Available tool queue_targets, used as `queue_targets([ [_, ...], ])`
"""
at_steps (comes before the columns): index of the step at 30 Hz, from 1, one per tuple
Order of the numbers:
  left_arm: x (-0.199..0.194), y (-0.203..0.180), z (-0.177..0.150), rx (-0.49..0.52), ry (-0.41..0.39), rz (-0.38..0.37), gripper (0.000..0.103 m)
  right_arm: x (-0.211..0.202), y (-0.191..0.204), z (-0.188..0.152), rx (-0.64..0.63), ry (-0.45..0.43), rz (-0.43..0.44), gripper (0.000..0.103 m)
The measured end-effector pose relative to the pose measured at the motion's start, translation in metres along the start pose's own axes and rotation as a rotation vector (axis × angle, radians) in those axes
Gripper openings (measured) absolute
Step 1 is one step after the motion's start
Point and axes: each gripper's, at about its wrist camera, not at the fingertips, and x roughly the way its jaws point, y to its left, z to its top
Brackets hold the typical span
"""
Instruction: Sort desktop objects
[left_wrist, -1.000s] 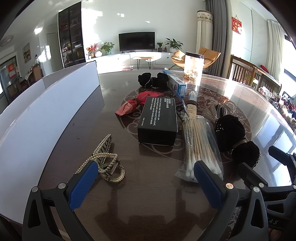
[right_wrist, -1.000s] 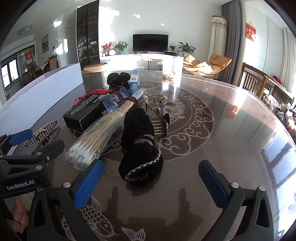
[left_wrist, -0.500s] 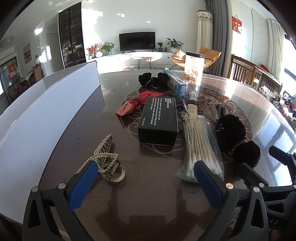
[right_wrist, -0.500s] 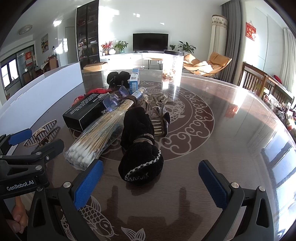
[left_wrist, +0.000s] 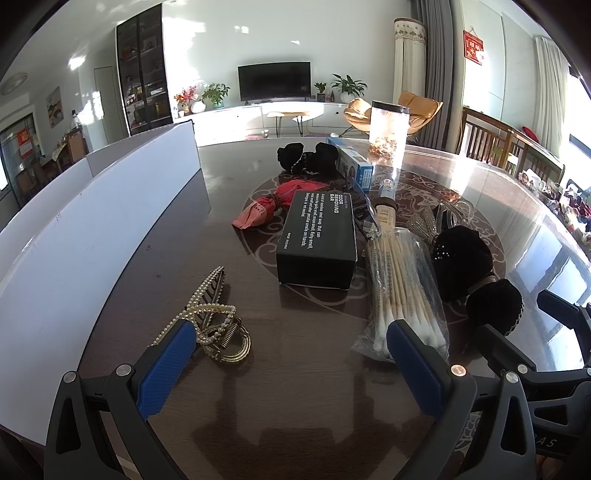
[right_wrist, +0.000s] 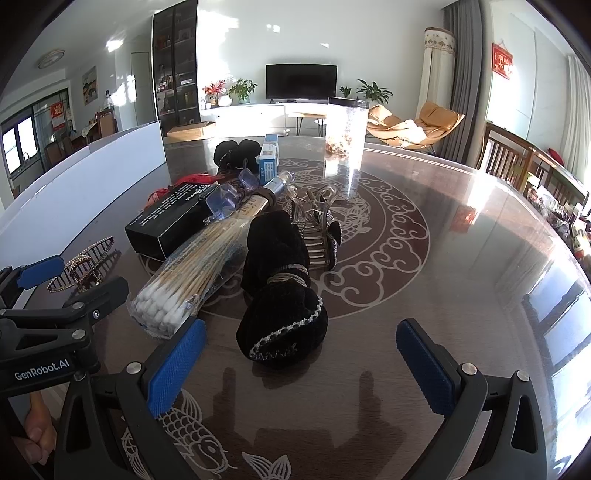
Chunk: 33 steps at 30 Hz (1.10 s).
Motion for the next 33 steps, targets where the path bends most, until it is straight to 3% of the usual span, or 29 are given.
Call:
queue_targets([
  [9,0.004,0.007,-0.002,-0.020,0.037,-0.028,0.103,0.009,0.000,0.000,0.018,0.050,0.030,0.103],
  [15,0.001,0.015,-0.008,0.066,0.110,-0.009,0.103,0.010,0.000,-0.001,0.006,0.051,0.030,0.103],
  [19,0.002,0.030,-0.015,0.099,0.200,-0.101,0.103,0.011,-0.001,-0.001,0.008,0.067,0.045,0.103],
  [33,0.007,0.048,-0.028,0.087,0.272,-0.068,0.103,0.016,-0.001,0.001,-0.021,0.117,0.010,0.103],
])
